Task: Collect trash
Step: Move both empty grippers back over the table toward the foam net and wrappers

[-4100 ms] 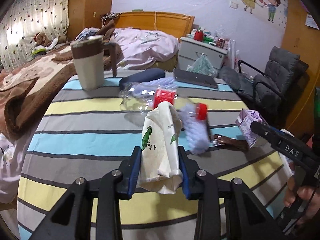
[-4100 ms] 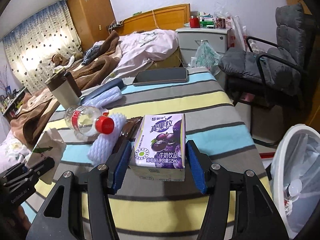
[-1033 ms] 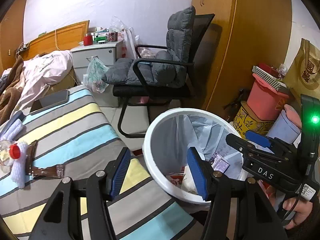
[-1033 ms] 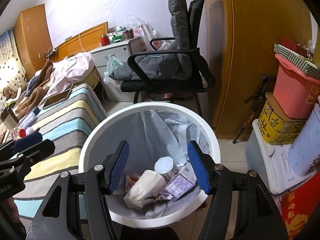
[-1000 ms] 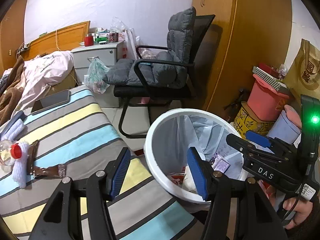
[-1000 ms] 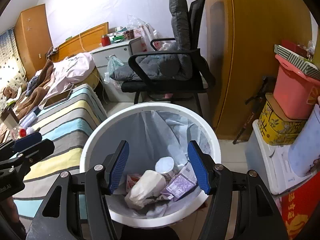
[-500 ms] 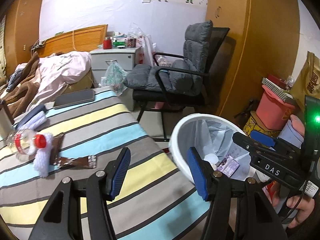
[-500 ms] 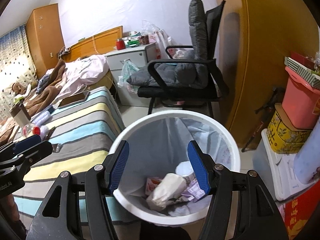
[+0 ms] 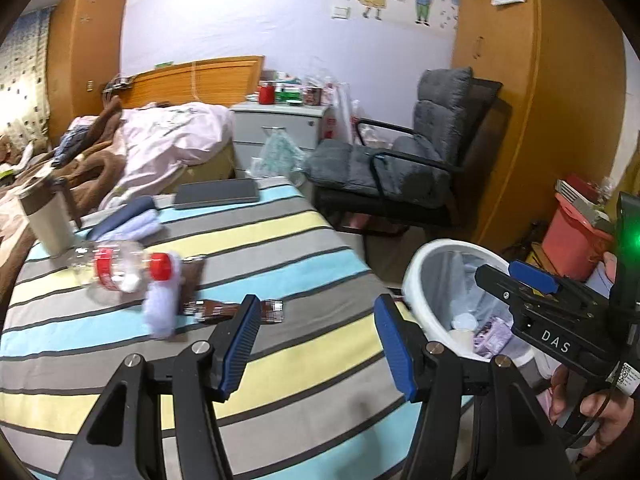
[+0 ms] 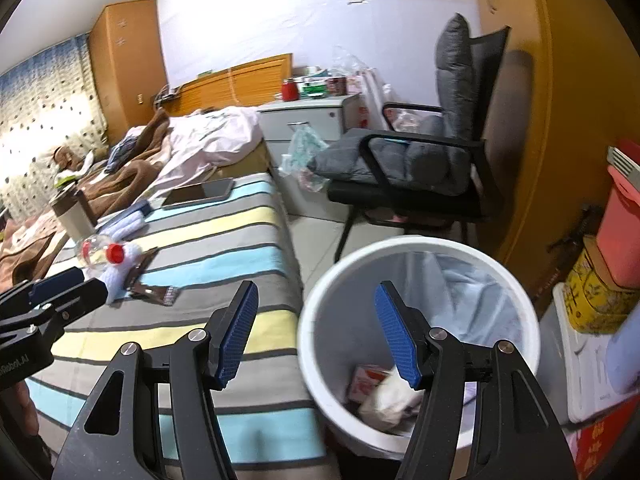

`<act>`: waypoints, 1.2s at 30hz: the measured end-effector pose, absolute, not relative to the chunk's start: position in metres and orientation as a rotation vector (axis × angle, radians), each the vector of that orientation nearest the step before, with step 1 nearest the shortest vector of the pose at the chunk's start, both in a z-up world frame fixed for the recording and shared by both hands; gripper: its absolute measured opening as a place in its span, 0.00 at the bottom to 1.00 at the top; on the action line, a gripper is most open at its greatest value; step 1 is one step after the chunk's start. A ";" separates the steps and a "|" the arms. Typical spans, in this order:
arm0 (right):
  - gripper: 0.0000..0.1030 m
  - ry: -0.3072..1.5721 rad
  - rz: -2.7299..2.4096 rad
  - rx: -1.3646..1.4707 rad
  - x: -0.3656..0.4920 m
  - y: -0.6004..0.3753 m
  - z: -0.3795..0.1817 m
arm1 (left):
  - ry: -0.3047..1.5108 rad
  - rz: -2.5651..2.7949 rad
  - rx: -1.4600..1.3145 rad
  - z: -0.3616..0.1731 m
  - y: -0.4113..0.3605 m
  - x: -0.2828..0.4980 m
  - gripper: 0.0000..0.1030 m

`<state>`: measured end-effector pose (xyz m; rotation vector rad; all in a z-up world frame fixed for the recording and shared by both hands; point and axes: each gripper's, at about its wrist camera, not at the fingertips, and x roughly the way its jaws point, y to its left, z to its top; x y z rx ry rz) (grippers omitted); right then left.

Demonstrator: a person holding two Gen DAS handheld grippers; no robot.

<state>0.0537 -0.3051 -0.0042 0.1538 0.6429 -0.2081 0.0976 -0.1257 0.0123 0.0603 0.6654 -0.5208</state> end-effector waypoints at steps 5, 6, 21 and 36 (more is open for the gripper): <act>0.61 0.644 -0.154 0.134 0.067 -0.283 -0.004 | 0.661 -0.465 0.038 0.012 -0.096 0.103 0.59; 0.61 0.645 -0.140 0.126 0.071 -0.278 -0.004 | 0.662 -0.451 0.032 0.012 -0.090 0.104 0.59; 0.61 0.726 -0.012 0.054 0.110 -0.236 -0.024 | 0.720 -0.301 -0.020 -0.012 -0.020 0.131 0.62; 0.61 0.779 0.022 0.030 0.132 -0.224 -0.034 | 0.828 -0.334 -0.021 -0.047 -0.019 0.190 0.68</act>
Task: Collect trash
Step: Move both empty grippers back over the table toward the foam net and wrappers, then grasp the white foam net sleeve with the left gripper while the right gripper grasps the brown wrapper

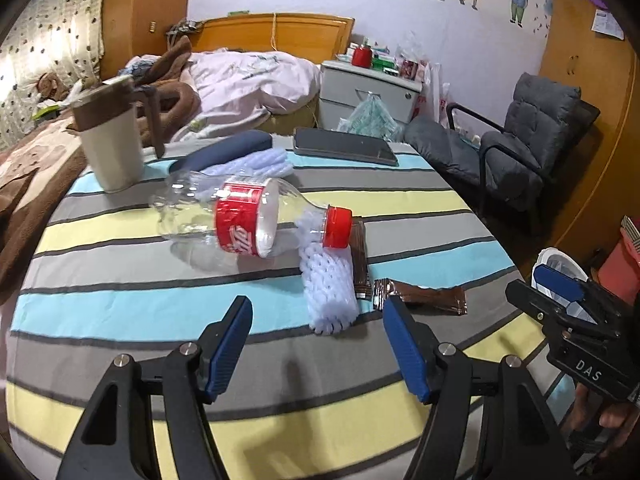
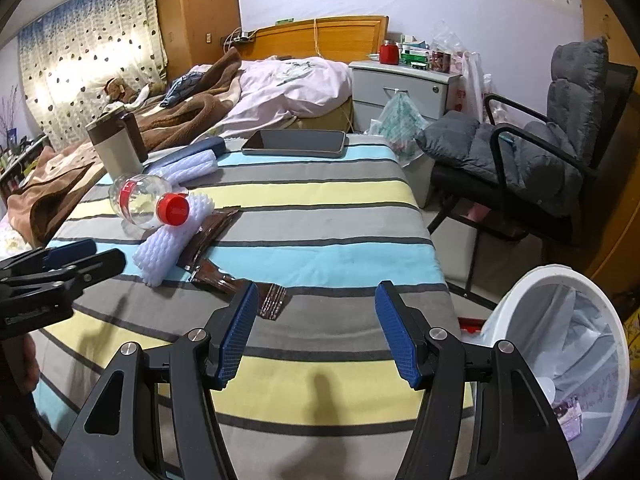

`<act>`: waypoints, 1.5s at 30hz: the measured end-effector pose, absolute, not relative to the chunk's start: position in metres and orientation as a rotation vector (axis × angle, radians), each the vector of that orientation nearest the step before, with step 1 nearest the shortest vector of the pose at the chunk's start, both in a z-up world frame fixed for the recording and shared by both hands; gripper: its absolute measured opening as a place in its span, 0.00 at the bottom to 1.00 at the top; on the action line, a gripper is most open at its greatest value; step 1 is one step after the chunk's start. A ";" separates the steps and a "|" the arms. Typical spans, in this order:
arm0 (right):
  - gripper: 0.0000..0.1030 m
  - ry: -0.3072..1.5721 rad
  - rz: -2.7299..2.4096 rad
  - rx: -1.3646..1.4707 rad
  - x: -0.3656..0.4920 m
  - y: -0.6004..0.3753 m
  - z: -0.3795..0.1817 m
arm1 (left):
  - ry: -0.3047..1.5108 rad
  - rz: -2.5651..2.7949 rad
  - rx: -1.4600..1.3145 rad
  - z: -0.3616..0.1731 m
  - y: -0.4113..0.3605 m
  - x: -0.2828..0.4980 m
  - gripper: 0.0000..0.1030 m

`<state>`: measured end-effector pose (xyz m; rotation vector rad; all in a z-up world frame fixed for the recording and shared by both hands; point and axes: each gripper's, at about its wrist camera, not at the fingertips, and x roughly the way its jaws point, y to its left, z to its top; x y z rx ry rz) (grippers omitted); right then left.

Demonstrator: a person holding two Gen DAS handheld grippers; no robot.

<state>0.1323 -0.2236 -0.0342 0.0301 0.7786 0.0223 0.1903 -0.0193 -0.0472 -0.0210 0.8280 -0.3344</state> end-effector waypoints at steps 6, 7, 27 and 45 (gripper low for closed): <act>0.61 0.791 0.024 0.025 0.142 -0.221 -0.038 | 0.850 -0.332 -0.031 -0.054 -0.022 0.213 0.68; 0.61 0.794 0.025 0.021 0.144 -0.220 -0.038 | 0.855 -0.331 -0.026 -0.055 -0.024 0.216 0.68; 0.61 0.855 0.185 -0.066 0.166 -0.199 -0.053 | 0.900 -0.344 0.021 -0.071 -0.028 0.220 0.27; 0.61 0.941 0.287 -0.090 0.172 -0.185 -0.068 | 0.912 -0.312 0.009 -0.069 0.020 0.158 0.27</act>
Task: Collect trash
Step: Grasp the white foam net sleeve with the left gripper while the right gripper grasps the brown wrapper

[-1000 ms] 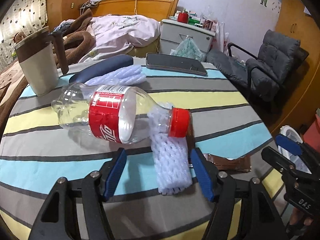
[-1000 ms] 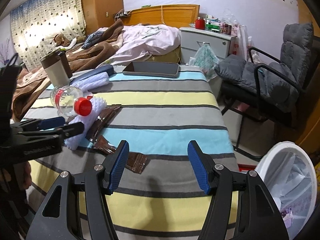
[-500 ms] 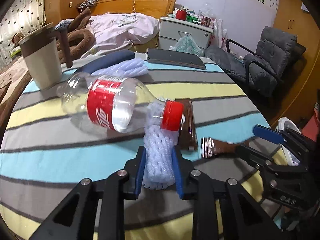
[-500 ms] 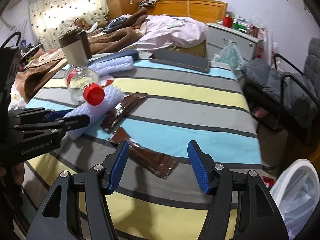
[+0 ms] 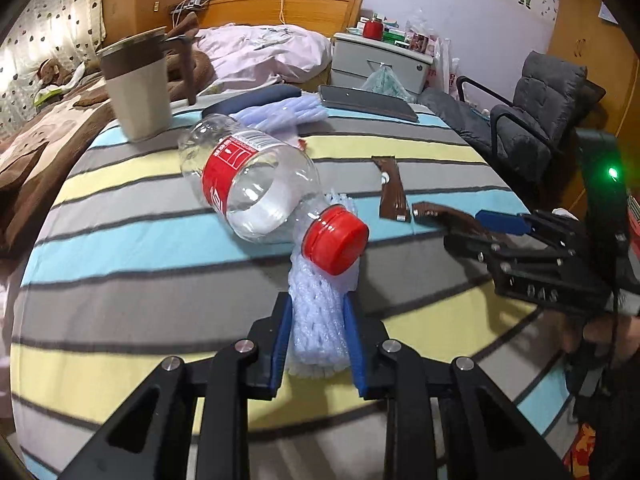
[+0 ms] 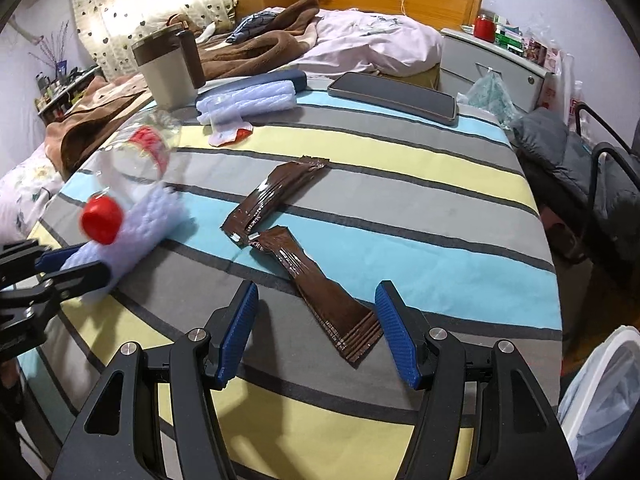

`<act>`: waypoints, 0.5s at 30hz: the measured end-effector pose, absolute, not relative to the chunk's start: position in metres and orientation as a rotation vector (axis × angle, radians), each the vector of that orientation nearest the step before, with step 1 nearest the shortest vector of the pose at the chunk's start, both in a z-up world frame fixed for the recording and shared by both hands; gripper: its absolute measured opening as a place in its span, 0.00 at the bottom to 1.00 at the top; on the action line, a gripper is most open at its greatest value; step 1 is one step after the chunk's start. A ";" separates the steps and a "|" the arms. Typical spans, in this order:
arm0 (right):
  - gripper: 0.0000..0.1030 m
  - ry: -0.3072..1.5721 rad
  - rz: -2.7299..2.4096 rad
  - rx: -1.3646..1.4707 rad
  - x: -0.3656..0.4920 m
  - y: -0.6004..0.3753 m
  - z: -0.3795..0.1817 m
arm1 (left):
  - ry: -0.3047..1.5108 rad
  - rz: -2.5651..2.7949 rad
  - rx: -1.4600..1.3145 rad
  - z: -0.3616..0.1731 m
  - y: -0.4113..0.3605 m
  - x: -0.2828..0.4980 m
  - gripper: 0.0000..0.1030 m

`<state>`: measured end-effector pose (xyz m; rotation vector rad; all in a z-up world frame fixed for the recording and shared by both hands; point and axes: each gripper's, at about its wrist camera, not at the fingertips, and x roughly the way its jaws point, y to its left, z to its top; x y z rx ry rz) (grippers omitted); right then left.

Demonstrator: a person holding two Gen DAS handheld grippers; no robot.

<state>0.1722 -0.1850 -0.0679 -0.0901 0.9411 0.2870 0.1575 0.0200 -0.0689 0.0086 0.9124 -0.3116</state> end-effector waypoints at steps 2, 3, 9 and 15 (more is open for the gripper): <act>0.61 0.941 0.288 -0.076 0.172 -0.186 -0.068 | 0.912 -0.309 -0.006 -0.069 0.026 0.149 0.27; 0.60 0.941 0.292 -0.065 0.171 -0.187 -0.067 | 0.914 -0.311 -0.015 -0.069 0.030 0.144 0.27; 0.30 0.935 0.296 -0.063 0.169 -0.184 -0.067 | 0.935 -0.344 -0.062 -0.071 0.046 0.122 0.27; 0.21 0.925 0.296 -0.049 0.164 -0.183 -0.065 | 0.930 -0.378 -0.078 -0.069 0.045 0.115 0.43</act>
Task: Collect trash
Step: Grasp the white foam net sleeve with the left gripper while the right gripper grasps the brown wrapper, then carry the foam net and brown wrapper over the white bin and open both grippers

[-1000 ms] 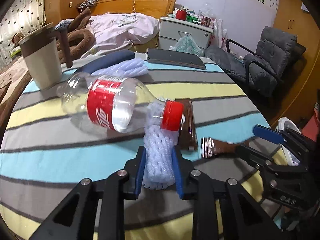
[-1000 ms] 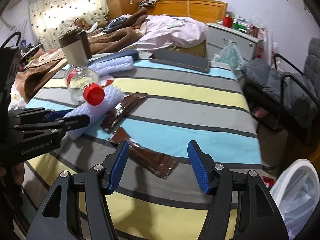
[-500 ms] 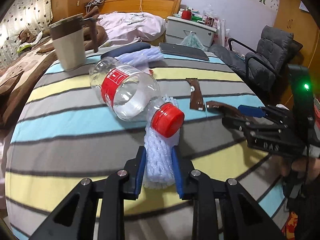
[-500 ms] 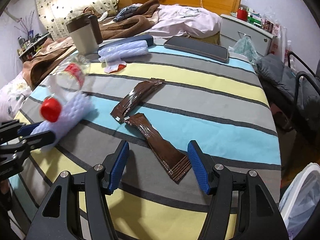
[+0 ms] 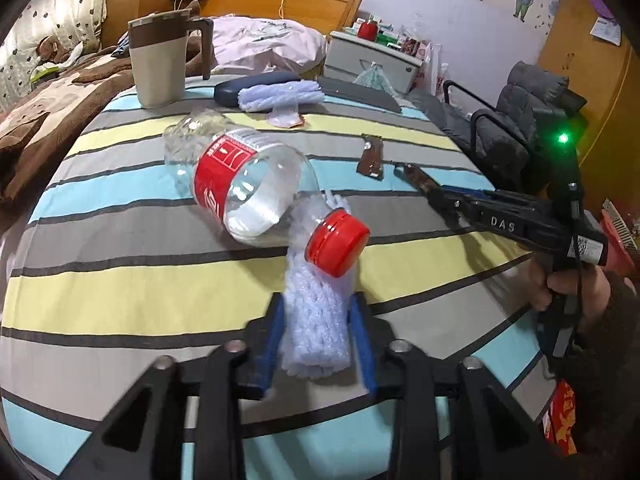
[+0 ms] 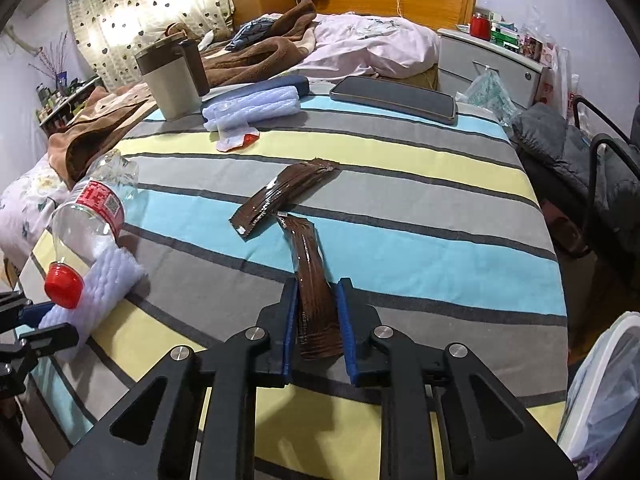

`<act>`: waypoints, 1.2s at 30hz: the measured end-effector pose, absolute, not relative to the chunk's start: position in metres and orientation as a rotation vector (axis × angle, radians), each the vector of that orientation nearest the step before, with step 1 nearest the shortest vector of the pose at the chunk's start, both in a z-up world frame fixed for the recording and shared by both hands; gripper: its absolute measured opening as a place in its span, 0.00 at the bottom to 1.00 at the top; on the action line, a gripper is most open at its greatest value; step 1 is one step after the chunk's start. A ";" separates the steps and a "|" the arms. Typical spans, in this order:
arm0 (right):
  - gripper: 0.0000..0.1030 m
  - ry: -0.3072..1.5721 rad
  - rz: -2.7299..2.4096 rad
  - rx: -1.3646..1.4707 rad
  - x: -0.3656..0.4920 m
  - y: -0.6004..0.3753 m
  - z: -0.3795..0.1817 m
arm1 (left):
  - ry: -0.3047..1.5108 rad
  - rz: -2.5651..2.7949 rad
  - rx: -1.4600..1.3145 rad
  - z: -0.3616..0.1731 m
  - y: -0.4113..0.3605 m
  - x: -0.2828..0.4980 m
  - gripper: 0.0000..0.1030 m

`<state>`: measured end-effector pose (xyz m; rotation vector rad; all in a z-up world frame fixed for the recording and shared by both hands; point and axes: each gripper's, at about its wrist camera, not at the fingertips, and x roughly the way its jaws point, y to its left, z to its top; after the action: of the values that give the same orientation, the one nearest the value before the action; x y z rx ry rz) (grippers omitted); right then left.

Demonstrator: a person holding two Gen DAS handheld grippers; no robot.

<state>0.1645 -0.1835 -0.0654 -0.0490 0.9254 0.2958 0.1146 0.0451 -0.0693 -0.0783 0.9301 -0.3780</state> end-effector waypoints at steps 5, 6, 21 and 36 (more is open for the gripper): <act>0.21 0.913 0.284 -0.030 0.158 -0.188 -0.062 | 0.912 -0.351 -0.028 -0.070 0.036 0.120 0.60; 0.21 0.908 0.278 -0.018 0.156 -0.190 -0.061 | 0.917 -0.339 -0.024 -0.071 0.034 0.123 0.60; 0.21 0.851 0.248 0.036 0.140 -0.201 -0.048 | 0.907 -0.410 -0.029 -0.065 0.008 0.119 0.30; 0.21 0.794 0.152 0.113 0.128 -0.233 -0.035 | 0.893 -0.681 -0.158 -0.040 -0.028 0.109 0.30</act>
<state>0.1281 -0.2333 -0.0353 0.1128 0.7939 0.1521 0.1094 -0.0279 -0.0396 -0.1576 0.8928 -0.6814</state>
